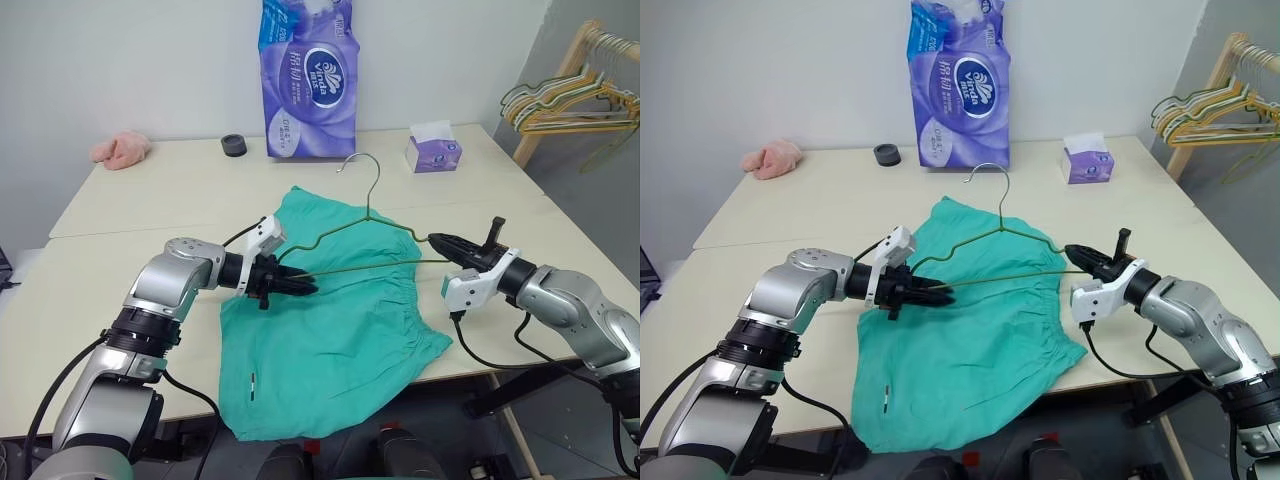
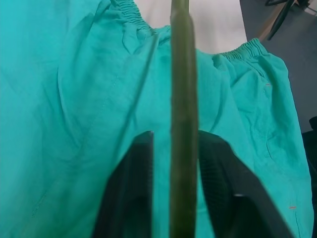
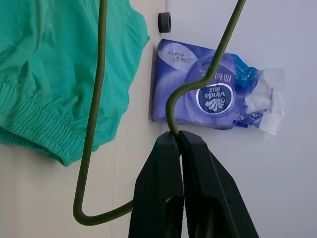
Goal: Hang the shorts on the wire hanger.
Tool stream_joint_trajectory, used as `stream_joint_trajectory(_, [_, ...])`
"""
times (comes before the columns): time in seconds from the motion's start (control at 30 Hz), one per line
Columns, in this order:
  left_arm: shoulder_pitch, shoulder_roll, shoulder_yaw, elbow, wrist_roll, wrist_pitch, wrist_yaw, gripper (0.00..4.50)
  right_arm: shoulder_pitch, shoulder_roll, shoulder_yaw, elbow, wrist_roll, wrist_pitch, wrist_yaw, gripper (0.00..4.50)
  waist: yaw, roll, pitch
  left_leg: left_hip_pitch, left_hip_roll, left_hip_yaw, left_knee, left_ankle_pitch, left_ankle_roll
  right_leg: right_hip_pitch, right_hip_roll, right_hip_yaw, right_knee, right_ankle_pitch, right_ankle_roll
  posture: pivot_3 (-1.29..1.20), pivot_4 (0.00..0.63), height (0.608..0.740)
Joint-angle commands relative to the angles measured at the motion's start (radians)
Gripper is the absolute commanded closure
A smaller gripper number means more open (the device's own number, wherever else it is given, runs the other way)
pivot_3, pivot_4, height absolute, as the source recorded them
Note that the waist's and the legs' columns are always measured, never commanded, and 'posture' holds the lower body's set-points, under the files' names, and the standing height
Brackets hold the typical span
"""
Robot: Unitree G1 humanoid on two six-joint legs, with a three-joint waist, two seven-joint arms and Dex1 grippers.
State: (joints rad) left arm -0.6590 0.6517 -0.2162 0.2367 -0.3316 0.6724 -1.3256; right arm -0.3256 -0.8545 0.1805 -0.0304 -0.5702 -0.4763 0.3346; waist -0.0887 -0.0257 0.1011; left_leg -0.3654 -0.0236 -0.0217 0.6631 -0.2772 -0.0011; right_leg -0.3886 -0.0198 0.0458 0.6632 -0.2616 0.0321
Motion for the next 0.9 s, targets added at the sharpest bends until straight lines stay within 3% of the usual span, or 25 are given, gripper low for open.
stream_joint_trajectory(0.03, [-0.018,-0.003,0.004,-0.028,-0.001,-0.013,-0.002,4.44,-0.014,-0.004,-0.013,-0.022,-0.001,-0.043,0.001,4.5,0.0,0.0,0.0,0.0,0.0,0.0,0.0,0.0,0.0,0.0,0.0,0.0,0.0,0.0,0.0,-0.13,0.074,0.74])
stream_joint_trajectory(0.2, [-0.008,-0.005,-0.003,-0.039,0.002,-0.012,0.003,4.44,0.002,-0.013,-0.009,-0.038,0.065,-0.075,0.054,4.5,0.0,0.0,0.0,0.0,0.0,0.0,0.0,0.0,0.0,0.0,0.0,0.0,0.0,0.0,0.0,-0.13,0.075,0.74])
stream_joint_trajectory(0.33, [0.0,-0.007,-0.011,-0.049,0.012,-0.016,0.017,4.5,0.032,-0.029,-0.025,-0.053,0.164,-0.091,0.121,3.51,0.0,0.0,0.0,0.0,0.0,0.0,0.0,0.0,0.0,0.0,0.0,0.0,0.0,0.0,0.0,-0.13,0.074,0.74])
stream_joint_trajectory(0.53, [0.008,-0.022,-0.014,-0.053,0.04,-0.042,0.053,4.5,0.097,-0.064,-0.041,-0.096,0.245,-0.174,0.172,1.45,0.0,0.0,0.0,0.0,0.0,0.0,0.0,0.0,0.0,0.0,0.0,0.0,0.0,-0.001,0.001,-0.14,0.072,0.74])
stream_joint_trajectory(0.6, [0.012,-0.027,-0.014,-0.057,0.049,-0.059,0.063,4.5,0.123,-0.062,-0.055,-0.124,0.318,-0.167,0.198,1.45,0.0,0.0,0.0,0.0,0.0,0.0,0.0,0.0,0.0,0.001,0.0,0.0,0.0,0.0,0.001,-0.14,0.072,0.74])
stream_joint_trajectory(0.67, [0.016,-0.032,-0.012,-0.058,0.063,-0.098,0.078,4.5,0.169,-0.045,-0.079,-0.182,0.467,-0.025,0.247,1.45,0.001,0.0,0.0,0.0,0.0,0.0,0.0,0.0,0.0,0.001,0.0,0.0,0.0,0.0,0.001,-0.14,0.073,0.74])
stream_joint_trajectory(0.77, [0.036,-0.017,-0.031,-0.074,0.115,-0.252,0.07,4.5,0.219,-0.012,-0.161,-0.304,0.79,0.442,0.291,1.45,0.002,0.0,0.0,0.0,0.001,-0.001,0.001,0.0,0.0,0.001,-0.001,0.0,0.0,0.0,0.0,-0.14,0.073,0.74])
stream_joint_trajectory(0.9, [0.05,0.01,-0.053,-0.1,0.162,-0.393,0.034,4.5,0.225,-0.051,-0.237,-0.389,0.972,0.755,0.354,1.45,0.005,0.0,0.0,0.0,0.001,-0.001,0.001,0.0,0.0,0.001,-0.002,-0.001,0.0,0.001,-0.001,-0.14,0.072,0.74])
